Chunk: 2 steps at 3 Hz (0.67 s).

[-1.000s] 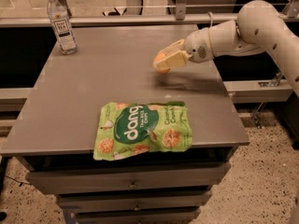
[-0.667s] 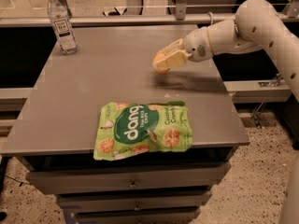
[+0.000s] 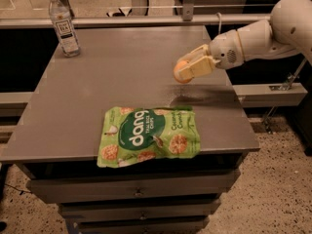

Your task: Move orange near green rice chip bag

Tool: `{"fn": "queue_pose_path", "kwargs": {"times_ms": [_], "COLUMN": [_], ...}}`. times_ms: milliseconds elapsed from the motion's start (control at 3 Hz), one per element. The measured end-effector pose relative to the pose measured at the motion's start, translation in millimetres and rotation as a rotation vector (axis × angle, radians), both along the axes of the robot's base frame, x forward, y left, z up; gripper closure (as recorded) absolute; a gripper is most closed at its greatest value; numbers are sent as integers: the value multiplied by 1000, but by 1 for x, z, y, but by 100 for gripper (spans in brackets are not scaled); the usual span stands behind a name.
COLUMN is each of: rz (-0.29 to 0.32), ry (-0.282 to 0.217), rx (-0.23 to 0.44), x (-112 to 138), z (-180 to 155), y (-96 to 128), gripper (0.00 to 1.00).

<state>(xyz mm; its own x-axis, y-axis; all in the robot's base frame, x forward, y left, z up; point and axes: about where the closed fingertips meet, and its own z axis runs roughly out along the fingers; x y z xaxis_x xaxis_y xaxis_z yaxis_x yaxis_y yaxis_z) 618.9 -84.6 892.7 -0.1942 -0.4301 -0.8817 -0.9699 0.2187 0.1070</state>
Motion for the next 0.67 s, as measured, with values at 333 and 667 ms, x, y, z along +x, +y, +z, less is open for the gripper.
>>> {"fn": "queue_pose_path", "kwargs": {"times_ms": [333, 667], "rz": [19, 40], "ry": [16, 27], "rx": [15, 64], "x": [-26, -37], "z": [-2, -3], "y": [-22, -46], "gripper": [100, 100]}}
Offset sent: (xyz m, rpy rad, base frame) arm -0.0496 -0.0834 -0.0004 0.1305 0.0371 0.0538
